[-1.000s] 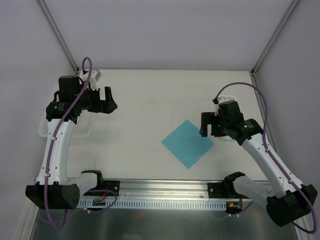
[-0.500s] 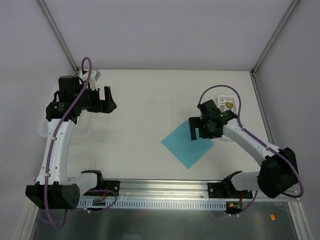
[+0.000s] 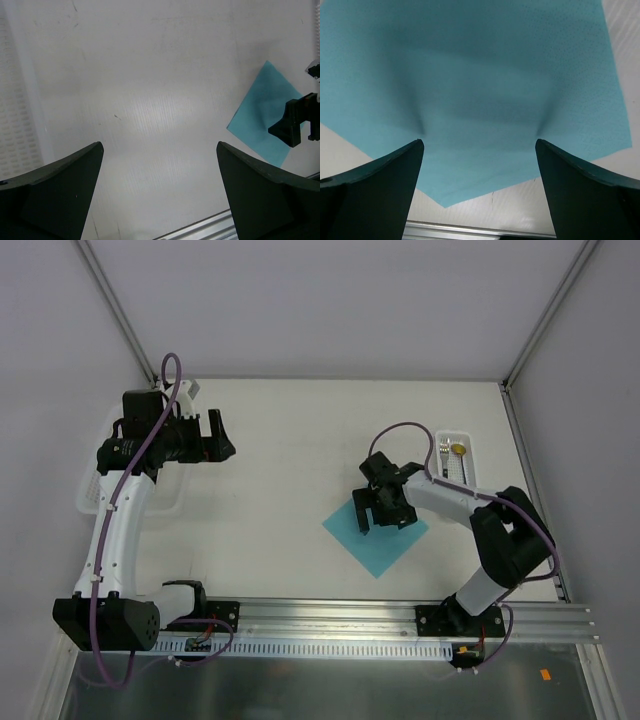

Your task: Place the utensils on the paper napkin and roll it up

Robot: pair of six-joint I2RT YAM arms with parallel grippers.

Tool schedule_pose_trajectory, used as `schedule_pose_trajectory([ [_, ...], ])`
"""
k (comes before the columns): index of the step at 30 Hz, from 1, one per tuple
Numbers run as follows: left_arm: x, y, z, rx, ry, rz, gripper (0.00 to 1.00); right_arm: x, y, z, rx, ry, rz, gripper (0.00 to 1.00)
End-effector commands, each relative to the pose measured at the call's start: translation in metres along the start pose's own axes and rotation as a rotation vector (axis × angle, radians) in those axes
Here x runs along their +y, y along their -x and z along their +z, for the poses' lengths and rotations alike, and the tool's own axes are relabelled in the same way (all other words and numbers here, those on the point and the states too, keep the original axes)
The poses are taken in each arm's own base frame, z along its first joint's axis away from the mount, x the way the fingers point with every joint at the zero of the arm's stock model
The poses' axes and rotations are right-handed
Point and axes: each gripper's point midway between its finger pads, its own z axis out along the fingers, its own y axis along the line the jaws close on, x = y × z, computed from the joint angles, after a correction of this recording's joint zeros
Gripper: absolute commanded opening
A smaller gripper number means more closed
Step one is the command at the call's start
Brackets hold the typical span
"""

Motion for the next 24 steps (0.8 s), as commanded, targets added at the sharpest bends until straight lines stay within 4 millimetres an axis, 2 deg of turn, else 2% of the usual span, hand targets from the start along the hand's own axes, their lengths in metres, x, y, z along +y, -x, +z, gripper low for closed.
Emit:
schedule_pose_trajectory([
  [1,0.001,0.011,-0.003,-0.053,0.016,-0.012,0.99,0.016,0.019,0.007,-0.029,0.019,0.036,0.99],
  [8,0.022,0.013,-0.004,-0.073,0.138,-0.022,0.99,0.043,0.023,0.019,0.013,0.042,0.074,0.95],
  [16,0.024,0.011,-0.004,-0.068,0.137,-0.021,0.99,0.065,0.031,0.033,0.038,0.05,0.105,0.93],
  [24,0.025,0.017,-0.001,-0.066,0.133,-0.031,0.99,0.085,0.05,0.036,0.016,0.089,0.185,0.93],
])
